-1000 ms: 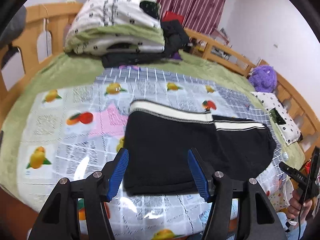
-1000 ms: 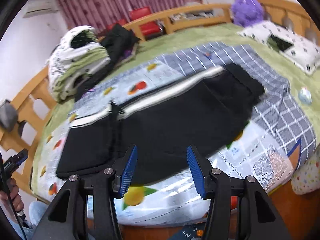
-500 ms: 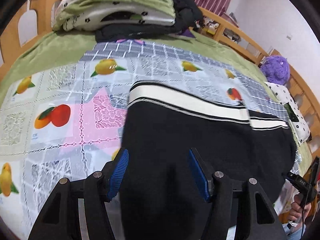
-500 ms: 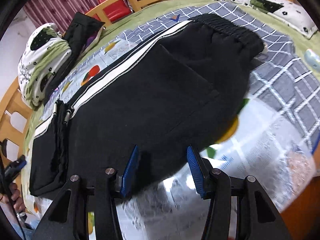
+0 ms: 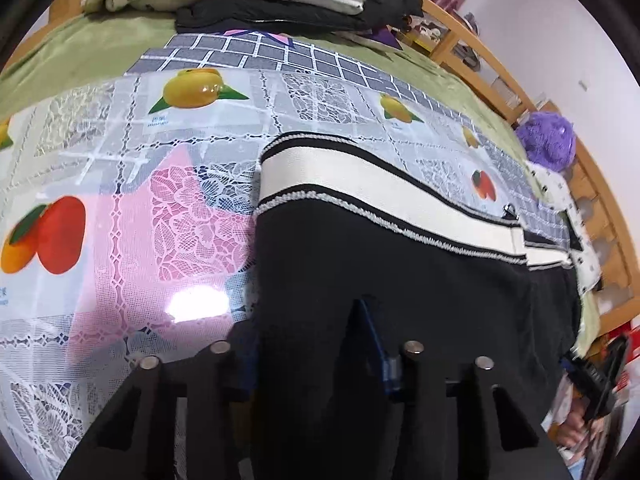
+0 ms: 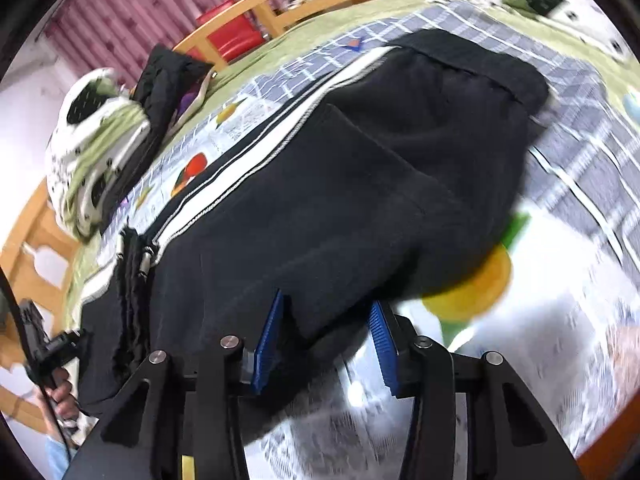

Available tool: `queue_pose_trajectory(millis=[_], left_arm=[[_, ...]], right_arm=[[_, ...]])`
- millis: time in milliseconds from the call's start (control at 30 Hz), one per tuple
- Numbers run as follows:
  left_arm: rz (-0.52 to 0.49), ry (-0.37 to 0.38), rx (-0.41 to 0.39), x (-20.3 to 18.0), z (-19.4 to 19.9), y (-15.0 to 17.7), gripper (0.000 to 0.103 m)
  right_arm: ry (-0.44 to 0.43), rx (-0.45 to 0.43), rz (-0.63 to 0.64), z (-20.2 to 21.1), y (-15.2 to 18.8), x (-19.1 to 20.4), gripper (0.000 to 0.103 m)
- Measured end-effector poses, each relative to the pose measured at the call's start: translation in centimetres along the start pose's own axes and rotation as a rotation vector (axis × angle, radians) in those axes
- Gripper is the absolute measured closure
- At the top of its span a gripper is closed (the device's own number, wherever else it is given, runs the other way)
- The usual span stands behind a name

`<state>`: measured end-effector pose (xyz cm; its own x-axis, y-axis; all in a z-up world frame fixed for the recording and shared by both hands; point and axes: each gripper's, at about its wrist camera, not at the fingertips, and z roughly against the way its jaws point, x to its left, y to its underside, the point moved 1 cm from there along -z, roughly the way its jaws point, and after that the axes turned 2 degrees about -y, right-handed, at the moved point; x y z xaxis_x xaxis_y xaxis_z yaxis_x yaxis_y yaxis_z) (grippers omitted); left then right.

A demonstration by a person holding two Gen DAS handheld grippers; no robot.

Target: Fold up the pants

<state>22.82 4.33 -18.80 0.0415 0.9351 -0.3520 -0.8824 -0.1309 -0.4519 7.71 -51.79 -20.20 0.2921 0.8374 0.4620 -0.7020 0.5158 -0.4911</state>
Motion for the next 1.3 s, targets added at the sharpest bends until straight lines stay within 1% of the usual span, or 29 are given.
queue_pose_trajectory(millis=[100,133,167,200,233,267,333,367,433,500,567,600,633,667,700,733,767,800,833,867,900,933,967,1000,1067,1100,1200,1267,1300], left_arm=[[0.005,0.019,-0.007,0.2,-0.1,-0.1,0.077],[0.000,0.024,-0.013,0.1,0.0,-0.1,0.084],[-0.004,0.029,-0.025,-0.2,0.3,-0.2,0.090],[-0.011,0.036,-0.033,-0.3,0.7,-0.5,0.091],[-0.010,0.052,-0.047,-0.4,1.5,-0.9,0.093],[0.004,0.090,-0.064,-0.5,2.7,-1.5,0.093],[0.002,0.108,-0.090,-0.4,4.7,-2.8,0.093],[0.002,0.106,-0.122,0.0,6.4,-3.5,0.093],[-0.013,0.110,-0.169,0.9,9.3,-4.4,0.093],[-0.015,0.038,-0.204,2.4,11.5,-4.9,0.093],[-0.019,-0.078,-0.213,4.0,12.4,-4.8,0.093],[-0.021,-0.125,-0.206,4.7,12.1,-4.6,0.093],[-0.022,-0.161,-0.186,5.4,11.5,-4.3,0.093],[-0.023,-0.208,-0.154,6.1,10.4,-3.8,0.092],[-0.025,-0.257,-0.141,6.6,9.5,-3.4,0.092],[-0.032,-0.315,-0.134,7.0,8.4,-2.9,0.087],[-0.034,-0.343,-0.127,7.3,8.0,-2.7,0.079],[-0.030,-0.371,-0.117,7.5,7.6,-2.4,0.074],[-0.021,-0.392,-0.103,7.7,7.5,-2.1,0.067],[-0.011,-0.394,-0.094,8.0,7.7,-1.7,0.063],[-0.001,-0.387,-0.098,8.0,7.9,-1.2,0.061],[0.015,-0.371,-0.111,8.1,8.3,-0.6,0.055],[0.024,-0.353,-0.119,8.2,8.7,0.0,0.049],[0.038,-0.327,-0.129,8.3,9.2,0.7,0.046],[0.068,-0.296,-0.148,8.4,10.0,1.9,0.044],[0.076,-0.293,-0.159,8.3,10.4,2.4,0.044],[0.104,-0.297,-0.184,8.0,11.5,4.2,0.043],[0.110,-0.295,-0.181,8.0,11.9,5.3,0.043],[0.109,-0.304,-0.174,8.1,11.8,5.8,0.043]], right_arm=[[-0.004,-0.010,-0.021,-0.3,0.4,-0.2,0.057],[-0.001,-0.012,-0.023,-0.6,0.2,0.2,0.058],[-0.003,-0.012,-0.027,-0.9,0.1,0.4,0.062],[-0.005,-0.014,-0.032,-1.5,-0.3,0.9,0.085],[0.004,-0.013,-0.033,-1.8,-0.7,1.2,0.088],[0.011,-0.015,-0.035,-1.9,-1.2,1.8,0.089],[0.006,-0.059,-0.004,-0.7,-2.3,3.9,0.090],[-0.007,-0.086,0.024,0.4,-2.9,5.4,0.090],[-0.073,-0.108,0.027,1.8,-3.5,7.3,0.090],[-0.158,-0.088,0.064,2.1,-3.3,9.8,0.090],[-0.204,-0.045,0.129,0.9,-1.8,12.2,0.090],[-0.216,-0.012,0.150,0.1,-1.0,12.8,0.090],[-0.231,0.042,0.167,-1.3,0.3,13.3,0.089],[-0.232,0.075,0.173,-2.4,1.2,13.5,0.089],[-0.210,0.120,0.176,-4.0,2.5,13.5,0.086],[-0.169,0.152,0.170,-5.3,3.7,13.1,0.080],[-0.149,0.168,0.165,-5.8,4.3,12.7,0.079],[-0.162,0.170,0.159,-5.7,5.0,12.0,0.079],[-0.173,0.163,0.155,-5.2,5.1,11.7,0.076],[-0.175,0.156,0.149,-4.3,4.8,11.1,0.075],[-0.170,0.132,0.144,-2.9,4.4,10.5,0.071],[-0.164,0.092,0.135,-1.5,3.8,9.7,0.062],[-0.159,0.067,0.127,-0.8,3.3,9.2,0.056],[-0.151,0.028,0.105,0.2,2.4,8.3,0.048],[-0.121,-0.001,0.076,0.3,0.8,7.2,0.045],[-0.096,0.001,0.049,-0.5,-0.3,6.4,0.045],[-0.090,0.035,-0.037,-3.6,-2.0,5.1,0.045],[-0.101,0.045,-0.079,-5.4,-2.8,4.6,0.070],[-0.076,0.035,-0.052,-6.0,-3.4,5.2,0.086]])
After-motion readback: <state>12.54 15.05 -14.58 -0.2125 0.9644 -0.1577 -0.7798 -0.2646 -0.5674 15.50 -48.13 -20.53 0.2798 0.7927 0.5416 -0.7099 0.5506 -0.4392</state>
